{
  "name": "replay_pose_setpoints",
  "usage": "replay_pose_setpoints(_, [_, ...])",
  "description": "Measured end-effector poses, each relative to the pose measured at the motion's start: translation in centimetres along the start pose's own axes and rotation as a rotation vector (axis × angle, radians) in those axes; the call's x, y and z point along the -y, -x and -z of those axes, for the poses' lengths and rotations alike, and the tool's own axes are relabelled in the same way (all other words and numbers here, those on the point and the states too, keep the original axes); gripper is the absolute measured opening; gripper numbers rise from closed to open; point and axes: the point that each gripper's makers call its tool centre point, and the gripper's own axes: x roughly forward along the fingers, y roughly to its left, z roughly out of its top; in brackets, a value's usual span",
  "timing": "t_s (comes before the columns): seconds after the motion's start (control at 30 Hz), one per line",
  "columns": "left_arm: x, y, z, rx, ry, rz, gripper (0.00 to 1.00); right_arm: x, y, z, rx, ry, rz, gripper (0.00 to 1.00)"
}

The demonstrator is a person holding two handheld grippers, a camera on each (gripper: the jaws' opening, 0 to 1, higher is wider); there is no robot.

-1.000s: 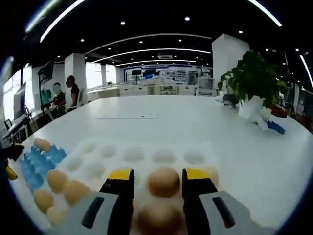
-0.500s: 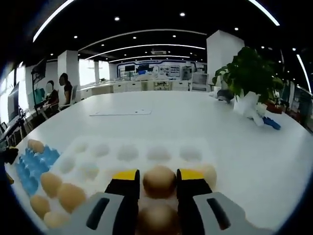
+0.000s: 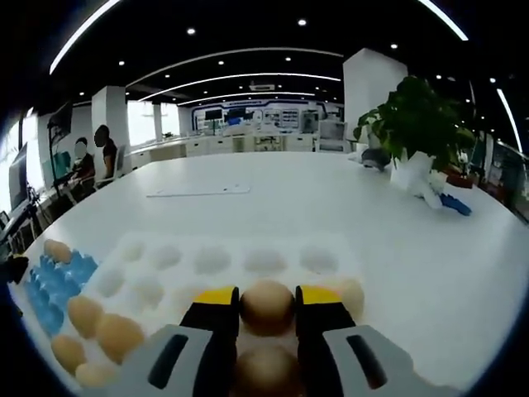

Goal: Place the egg into an empty slot of the egg tray after lifting it from the table, then release the egg inside the slot.

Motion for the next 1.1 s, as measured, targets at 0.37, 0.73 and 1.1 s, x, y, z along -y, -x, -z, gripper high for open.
replay_pose_setpoints(0.37, [-0.1,0.1,-0.2,0.01,0.006,-0.001,0.97,-0.1,0.9,-1.6,0.067,-0.02,-0.012,0.27])
replay_pose_setpoints(0.73, [-0.1,0.1,-0.5,0.015,-0.001,0.001,0.97,-0.7,1.1,-2.4,0.085,-0.022,-0.036,0.27])
replay_pose_setpoints(1.1, [0.2,0.0,-0.6,0.015,-0.004,0.003,0.97,-3.0,2.2,-3.4,0.12,-0.007,-0.085,0.27])
